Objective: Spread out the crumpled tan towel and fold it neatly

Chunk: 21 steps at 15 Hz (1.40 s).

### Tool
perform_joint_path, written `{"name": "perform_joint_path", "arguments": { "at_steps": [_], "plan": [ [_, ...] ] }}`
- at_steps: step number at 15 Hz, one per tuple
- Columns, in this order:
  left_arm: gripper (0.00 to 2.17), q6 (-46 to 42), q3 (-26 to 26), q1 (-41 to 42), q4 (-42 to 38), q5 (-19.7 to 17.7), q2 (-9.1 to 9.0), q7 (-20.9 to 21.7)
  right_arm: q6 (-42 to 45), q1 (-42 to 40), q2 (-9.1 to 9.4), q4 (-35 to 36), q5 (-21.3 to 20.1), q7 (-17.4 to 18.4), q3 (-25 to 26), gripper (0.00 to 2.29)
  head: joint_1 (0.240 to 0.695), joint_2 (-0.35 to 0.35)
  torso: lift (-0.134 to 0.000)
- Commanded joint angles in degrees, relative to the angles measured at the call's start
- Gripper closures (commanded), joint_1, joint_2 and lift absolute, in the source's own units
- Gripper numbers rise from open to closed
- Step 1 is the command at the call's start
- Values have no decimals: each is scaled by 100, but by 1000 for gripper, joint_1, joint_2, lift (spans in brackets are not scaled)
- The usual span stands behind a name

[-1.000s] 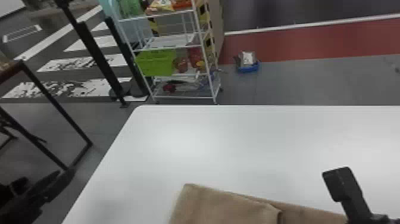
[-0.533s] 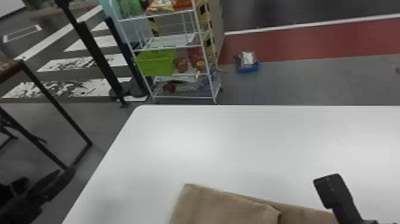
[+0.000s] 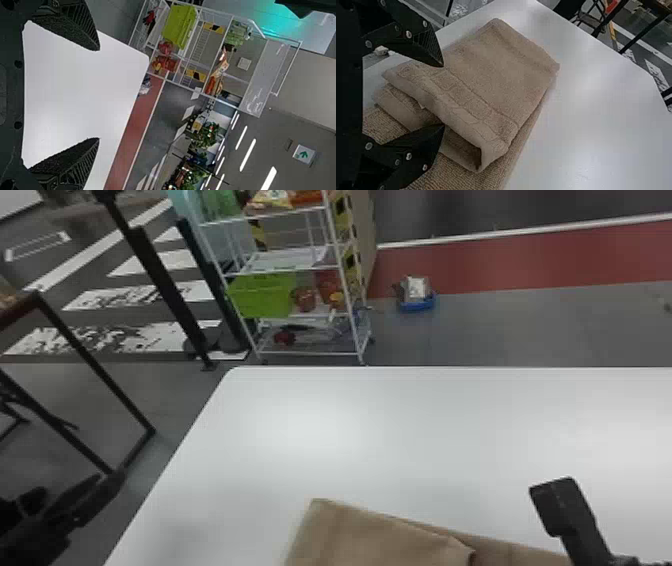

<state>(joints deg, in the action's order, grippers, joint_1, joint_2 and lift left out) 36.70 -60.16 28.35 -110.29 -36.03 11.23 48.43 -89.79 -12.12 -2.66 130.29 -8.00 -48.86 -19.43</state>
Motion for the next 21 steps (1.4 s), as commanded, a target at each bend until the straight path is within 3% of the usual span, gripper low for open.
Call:
{"name": "perform_joint_path", "arguments": {
  "at_steps": [1,21],
  "plan": [
    [76,0,-14,4,8,0,2,0,-30,43,2,41,18,0,0,410,695,350,-122],
    [76,0,57,-216,201,61,107,-79,-30,-273,-209,322,273,-44,352,410,695,350,-122]
  ]
}}
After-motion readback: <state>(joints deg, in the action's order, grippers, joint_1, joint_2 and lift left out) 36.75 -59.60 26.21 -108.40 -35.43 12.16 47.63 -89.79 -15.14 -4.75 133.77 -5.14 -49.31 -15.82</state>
